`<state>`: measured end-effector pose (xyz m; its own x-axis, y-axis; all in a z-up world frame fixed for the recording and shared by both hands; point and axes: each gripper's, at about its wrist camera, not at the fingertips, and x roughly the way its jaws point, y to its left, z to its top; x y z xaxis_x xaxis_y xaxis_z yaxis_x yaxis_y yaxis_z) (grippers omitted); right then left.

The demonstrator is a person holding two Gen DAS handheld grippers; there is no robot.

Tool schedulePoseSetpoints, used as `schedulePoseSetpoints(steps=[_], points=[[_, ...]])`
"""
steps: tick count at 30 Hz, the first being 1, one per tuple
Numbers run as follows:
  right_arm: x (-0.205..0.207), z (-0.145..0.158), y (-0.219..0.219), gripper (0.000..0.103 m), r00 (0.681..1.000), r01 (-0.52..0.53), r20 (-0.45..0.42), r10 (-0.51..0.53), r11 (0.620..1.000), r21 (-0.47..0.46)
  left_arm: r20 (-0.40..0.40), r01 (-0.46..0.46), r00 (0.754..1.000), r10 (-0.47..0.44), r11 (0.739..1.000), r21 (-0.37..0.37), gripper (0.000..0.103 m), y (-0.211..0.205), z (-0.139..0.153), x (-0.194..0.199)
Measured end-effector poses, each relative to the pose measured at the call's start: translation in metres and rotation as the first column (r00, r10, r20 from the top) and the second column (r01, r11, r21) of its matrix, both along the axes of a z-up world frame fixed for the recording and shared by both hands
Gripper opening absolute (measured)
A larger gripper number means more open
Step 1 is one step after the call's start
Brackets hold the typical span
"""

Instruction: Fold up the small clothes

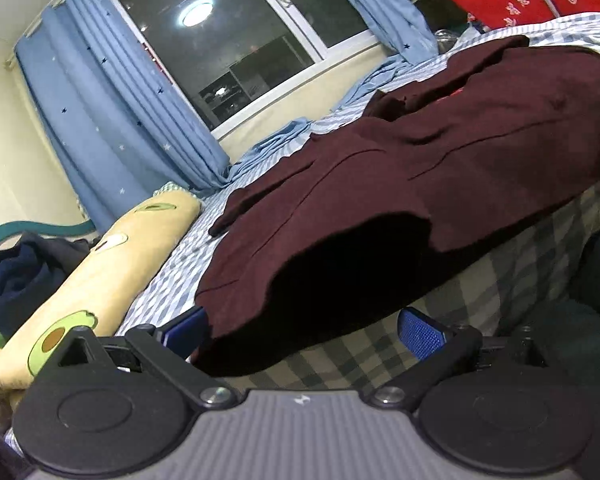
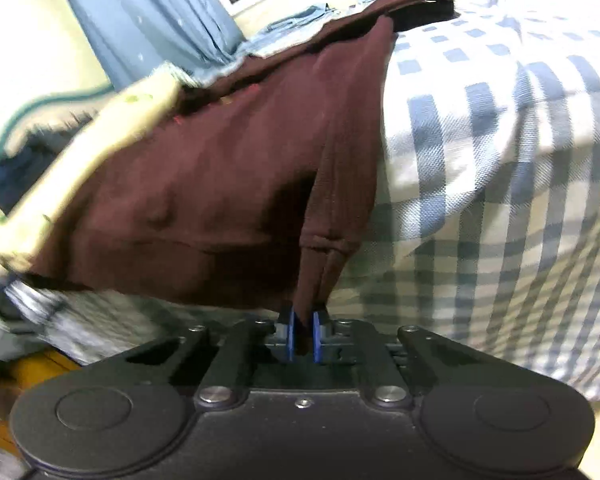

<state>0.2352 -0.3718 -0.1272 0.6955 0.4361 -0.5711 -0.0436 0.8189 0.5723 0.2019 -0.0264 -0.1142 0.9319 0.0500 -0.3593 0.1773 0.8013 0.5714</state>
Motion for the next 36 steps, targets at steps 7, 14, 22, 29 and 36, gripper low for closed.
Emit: schedulePoseSetpoints(steps=[7,14,22,29,36], points=[[-0.026,0.076,-0.035,0.008,0.984,-0.016,0.178,-0.021,0.979,0.204,0.012,0.011,1.0,-0.012,0.999,0.053,0.102,-0.009,-0.008,0.006],[-0.021,0.099,-0.041,0.008,0.961,-0.011,0.269,-0.06,0.968,0.252,0.017,-0.037,0.999,0.037,0.999,-0.015,0.098,-0.002,0.004,0.015],[-0.035,0.081,-0.028,0.008,0.967,0.006,0.247,-0.062,0.975,0.224,0.089,-0.015,0.996,0.014,1.0,0.01,0.085,0.008,0.019,0.009],[-0.039,0.072,-0.004,0.012,0.977,0.008,0.213,-0.005,1.0,-0.01,0.041,0.076,0.997,-0.073,0.993,-0.095,0.026,0.006,0.049,0.019],[-0.046,0.051,0.032,0.038,0.99,0.008,0.135,0.03,0.963,-0.271,0.018,0.11,0.994,-0.109,0.985,-0.13,0.016,0.006,0.083,0.034]])
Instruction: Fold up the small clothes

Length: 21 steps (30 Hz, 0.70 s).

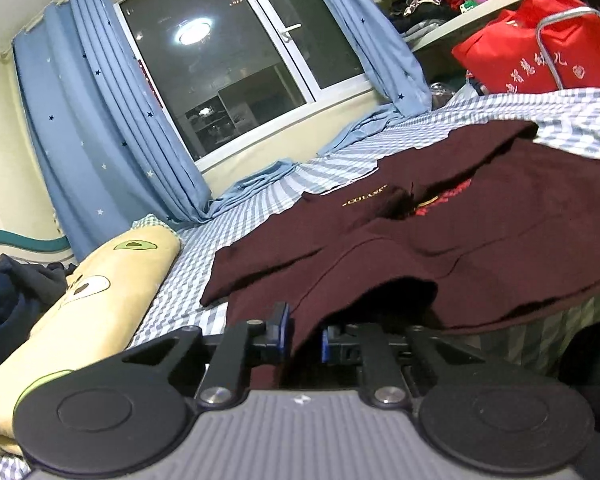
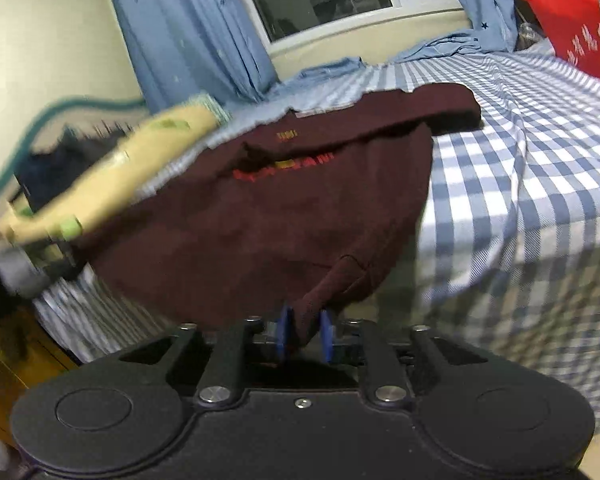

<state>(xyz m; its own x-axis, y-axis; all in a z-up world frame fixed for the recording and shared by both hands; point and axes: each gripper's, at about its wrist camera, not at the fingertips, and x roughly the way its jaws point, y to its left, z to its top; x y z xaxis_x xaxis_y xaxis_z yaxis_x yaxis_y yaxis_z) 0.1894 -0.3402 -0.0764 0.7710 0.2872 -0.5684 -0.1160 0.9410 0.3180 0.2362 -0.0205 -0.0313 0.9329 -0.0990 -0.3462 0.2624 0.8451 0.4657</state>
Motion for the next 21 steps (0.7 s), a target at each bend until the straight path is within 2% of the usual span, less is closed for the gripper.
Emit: schedulePoseSetpoints(steps=[1,2,3,5,8,11,13,15,16,19,21], points=[[-0.002,-0.001,0.006,0.052,1.0,0.001,0.002,-0.001,0.999,-0.04,-0.012,0.0,1.0,0.0,1.0,-0.008,0.016,0.0,0.004,0.002],[-0.004,-0.001,0.014,0.061,1.0,-0.003,0.014,0.005,0.996,-0.09,-0.022,-0.001,1.0,0.0,1.0,-0.017,0.015,0.001,0.007,0.004],[-0.006,0.0,0.022,0.064,0.999,-0.009,0.032,0.013,0.99,-0.139,-0.029,-0.001,1.0,0.0,1.0,-0.024,0.013,0.002,0.01,0.005],[-0.01,0.001,0.043,0.079,0.997,-0.02,0.068,0.038,0.968,-0.25,-0.036,-0.003,0.999,0.001,0.999,-0.036,0.012,0.002,0.015,0.008],[-0.015,0.001,0.072,0.091,0.989,-0.002,0.137,0.059,0.924,-0.381,-0.047,-0.014,0.999,0.011,0.998,-0.059,0.01,0.002,0.023,0.013],[-0.015,-0.005,0.103,0.097,0.971,0.032,0.22,0.093,0.862,-0.505,-0.065,-0.021,0.998,0.016,0.997,-0.081,0.009,0.002,0.032,0.019],[-0.016,-0.014,0.127,0.097,0.948,0.078,0.289,0.134,0.782,-0.618,-0.064,-0.02,0.998,0.015,0.997,-0.078,0.008,0.001,0.036,0.022],[-0.017,-0.021,0.142,0.097,0.928,0.121,0.334,0.164,0.717,-0.687,-0.067,-0.018,0.998,0.013,0.997,-0.079,0.008,0.0,0.038,0.025],[-0.018,-0.026,0.15,0.098,0.921,0.133,0.343,0.183,0.682,-0.72,-0.07,-0.019,0.997,0.013,0.996,-0.082,0.008,0.0,0.039,0.026],[-0.02,-0.034,0.165,0.102,0.903,0.118,0.35,0.248,0.641,-0.758,-0.087,-0.019,0.996,0.01,0.995,-0.101,0.007,0.0,0.043,0.031],[-0.017,-0.047,0.18,0.102,0.889,0.118,0.349,0.297,0.588,-0.8,-0.09,-0.021,0.996,0.011,0.994,-0.108,0.007,-0.001,0.045,0.033]])
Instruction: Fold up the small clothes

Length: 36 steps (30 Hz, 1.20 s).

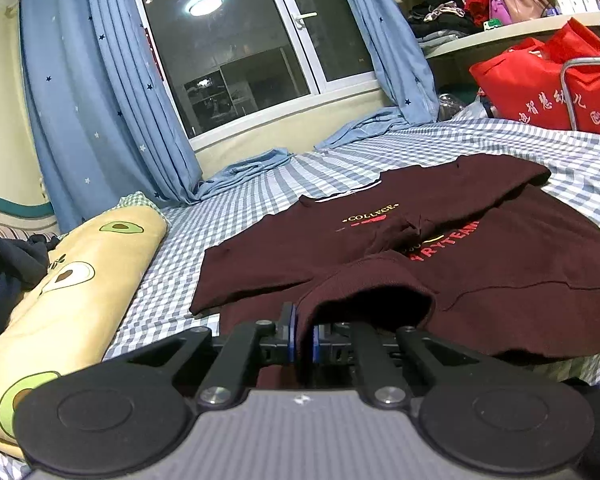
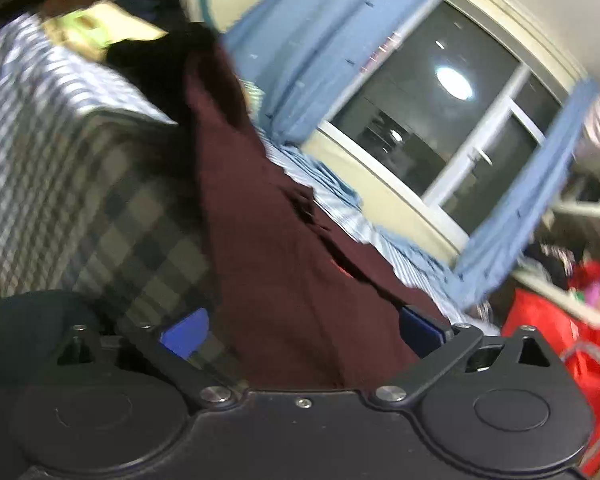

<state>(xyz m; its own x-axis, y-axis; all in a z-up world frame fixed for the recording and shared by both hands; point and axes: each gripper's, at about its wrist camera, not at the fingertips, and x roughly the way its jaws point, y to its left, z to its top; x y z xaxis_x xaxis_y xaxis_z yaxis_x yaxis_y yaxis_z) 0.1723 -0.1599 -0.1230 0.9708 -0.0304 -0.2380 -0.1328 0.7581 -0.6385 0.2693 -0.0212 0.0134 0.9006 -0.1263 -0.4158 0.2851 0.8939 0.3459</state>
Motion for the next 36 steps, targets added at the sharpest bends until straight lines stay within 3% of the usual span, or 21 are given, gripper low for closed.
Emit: schedulePoseSetpoints(steps=[3,7,8,12,16,18,19,22,24,25,28,32,36], points=[[0.019,-0.032,0.021,0.101,1.0,0.008,0.015,-0.005,0.989,-0.148,-0.008,-0.001,1.0,0.001,1.0,-0.021,0.007,0.002,0.004,0.002],[0.045,-0.051,0.015,0.09,0.993,0.117,0.051,-0.108,0.967,-0.227,-0.003,0.003,1.0,-0.003,1.0,-0.023,0.007,0.004,0.006,0.0],[0.048,-0.05,0.009,0.08,0.989,0.145,0.063,-0.134,0.964,-0.222,0.0,0.006,1.0,-0.006,1.0,-0.018,0.007,0.004,0.005,-0.001],[0.045,-0.036,-0.028,0.056,0.983,0.176,0.086,-0.165,0.973,-0.151,0.006,0.012,1.0,-0.012,1.0,0.008,0.011,0.005,-0.01,-0.008],[0.026,-0.024,-0.047,0.052,0.968,0.177,0.205,-0.143,0.972,-0.157,0.041,-0.016,0.999,0.012,0.995,0.1,0.014,0.001,-0.039,-0.022],[0.022,-0.021,-0.052,0.044,0.962,0.185,0.233,-0.145,0.969,-0.162,0.051,-0.037,0.998,0.03,0.99,0.137,0.018,0.0,-0.053,-0.028],[0.023,-0.021,-0.055,0.04,0.959,0.202,0.236,-0.159,0.965,-0.167,0.052,-0.047,0.998,0.04,0.988,0.15,0.018,-0.001,-0.059,-0.03],[0.028,-0.02,-0.07,0.039,0.96,0.225,0.203,-0.193,0.963,-0.149,0.053,-0.076,0.996,0.068,0.983,0.168,0.018,0.004,-0.072,-0.033],[0.026,-0.019,-0.078,0.021,0.965,0.217,0.182,-0.191,0.968,-0.13,0.059,-0.081,0.996,0.072,0.979,0.188,0.021,0.007,-0.076,-0.034],[0.024,-0.018,-0.081,0.018,0.967,0.206,0.176,-0.183,0.97,-0.126,0.064,-0.084,0.995,0.071,0.974,0.21,0.021,0.008,-0.078,-0.035],[0.017,-0.015,-0.08,0.011,0.973,0.176,0.172,-0.155,0.977,-0.116,0.086,-0.077,0.995,0.054,0.954,0.291,0.024,0.01,-0.085,-0.04],[0.008,-0.008,-0.076,0.009,0.975,0.163,0.165,-0.15,0.984,-0.072,0.079,-0.075,0.995,0.053,0.944,0.321,0.024,0.013,-0.098,-0.041],[0.006,0.008,-0.083,0.008,0.974,0.152,0.17,-0.147,0.988,-0.013,0.095,-0.071,0.995,0.043,0.946,0.315,0.003,0.014,-0.101,-0.048]])
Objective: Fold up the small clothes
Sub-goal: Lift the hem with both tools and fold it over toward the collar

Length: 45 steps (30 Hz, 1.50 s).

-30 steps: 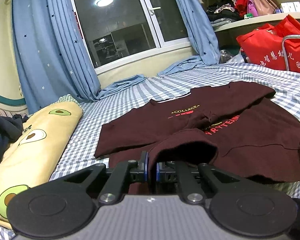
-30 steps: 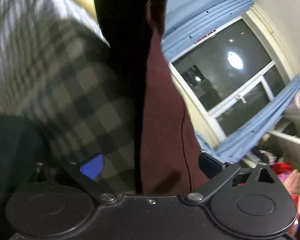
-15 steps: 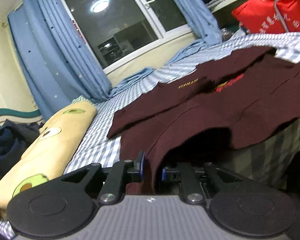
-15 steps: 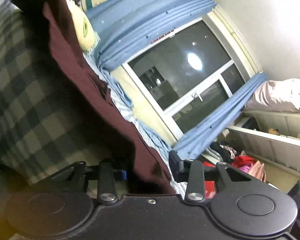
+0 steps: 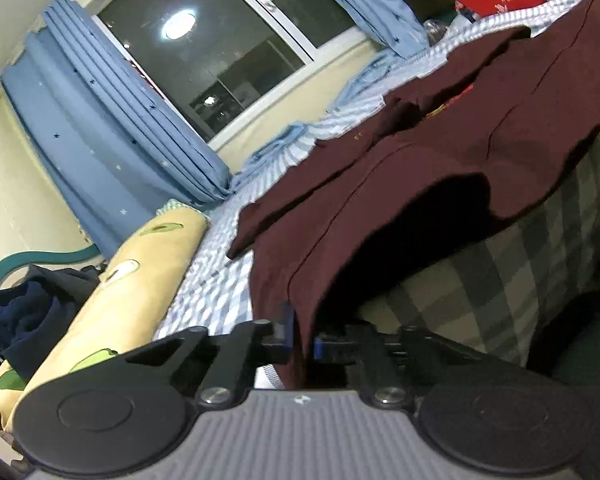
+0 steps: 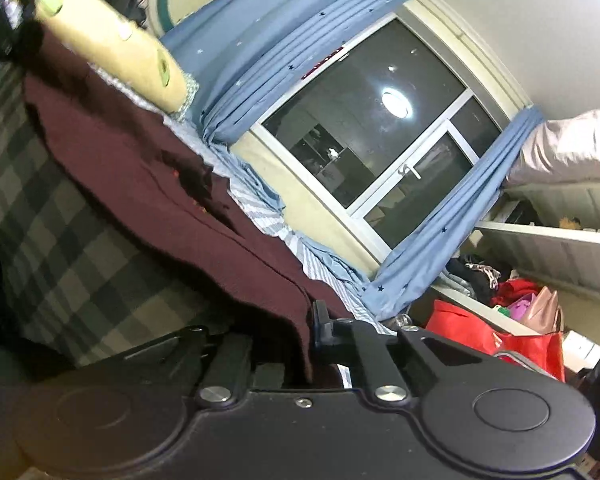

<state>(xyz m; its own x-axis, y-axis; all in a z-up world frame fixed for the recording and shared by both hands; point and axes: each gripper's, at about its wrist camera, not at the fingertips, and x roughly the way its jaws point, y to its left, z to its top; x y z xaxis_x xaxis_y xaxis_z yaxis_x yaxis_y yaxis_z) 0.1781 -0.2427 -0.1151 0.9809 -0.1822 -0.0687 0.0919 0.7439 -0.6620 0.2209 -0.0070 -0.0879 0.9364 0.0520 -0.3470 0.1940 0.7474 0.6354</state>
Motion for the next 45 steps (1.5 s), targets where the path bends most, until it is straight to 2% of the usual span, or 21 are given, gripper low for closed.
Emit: schedulePoseSetpoints(steps=[4,10,12,14,19,23,26,30,31,34,37,40,45], points=[[0.001,0.017,-0.007,0.006,1.0,0.0,0.031,-0.002,0.999,0.05,0.098,0.022,0.995,-0.003,0.982,-0.19,0.002,0.006,0.034,-0.02],[-0.023,0.05,-0.032,0.006,0.992,0.019,0.121,-0.037,0.99,0.141,0.243,0.084,0.97,0.0,0.938,-0.336,0.002,0.006,0.078,-0.07],[-0.041,0.064,-0.04,0.006,0.988,0.015,0.148,-0.039,0.988,0.156,0.265,0.101,0.964,0.003,0.92,-0.378,0.002,0.008,0.092,-0.09],[-0.063,0.08,-0.048,0.006,0.985,0.008,0.17,-0.036,0.987,0.161,0.292,0.121,0.956,0.003,0.907,-0.403,0.002,0.006,0.105,-0.116],[-0.106,0.108,-0.06,0.006,0.977,0.001,0.21,-0.028,0.992,0.129,0.337,0.141,0.941,0.011,0.895,-0.423,0.002,-0.001,0.134,-0.162],[-0.106,0.126,-0.07,0.006,0.976,-0.023,0.219,-0.01,0.989,0.147,0.34,0.136,0.94,0.025,0.888,-0.44,0.002,-0.007,0.152,-0.156],[-0.081,0.144,-0.079,0.006,0.97,-0.048,0.244,0.013,0.989,0.141,0.355,0.135,0.934,0.032,0.89,-0.436,0.002,-0.011,0.169,-0.129],[-0.019,0.169,-0.089,0.006,0.969,-0.078,0.245,0.045,0.989,0.128,0.323,0.12,0.945,0.044,0.875,-0.469,0.002,-0.01,0.197,-0.069],[0.001,0.175,-0.09,0.006,0.971,-0.08,0.235,0.052,0.99,0.114,0.322,0.115,0.946,0.046,0.878,-0.465,0.002,-0.01,0.202,-0.05],[0.062,0.182,-0.089,0.006,0.977,-0.069,0.205,0.059,0.997,0.04,0.319,0.091,0.947,0.049,0.908,-0.409,0.002,-0.016,0.212,0.012],[0.128,0.181,-0.089,0.006,0.986,-0.062,0.156,0.061,0.998,-0.002,0.236,0.032,0.969,0.068,0.918,-0.396,0.002,-0.018,0.214,0.081],[0.19,0.174,-0.093,0.006,0.995,-0.068,0.069,0.067,0.998,0.012,0.141,-0.03,0.986,0.091,0.924,-0.381,0.002,-0.018,0.206,0.143],[0.284,0.144,-0.098,0.006,0.992,-0.06,-0.104,0.066,0.997,0.053,0.008,-0.105,0.994,0.112,0.948,-0.301,0.003,-0.025,0.172,0.232]])
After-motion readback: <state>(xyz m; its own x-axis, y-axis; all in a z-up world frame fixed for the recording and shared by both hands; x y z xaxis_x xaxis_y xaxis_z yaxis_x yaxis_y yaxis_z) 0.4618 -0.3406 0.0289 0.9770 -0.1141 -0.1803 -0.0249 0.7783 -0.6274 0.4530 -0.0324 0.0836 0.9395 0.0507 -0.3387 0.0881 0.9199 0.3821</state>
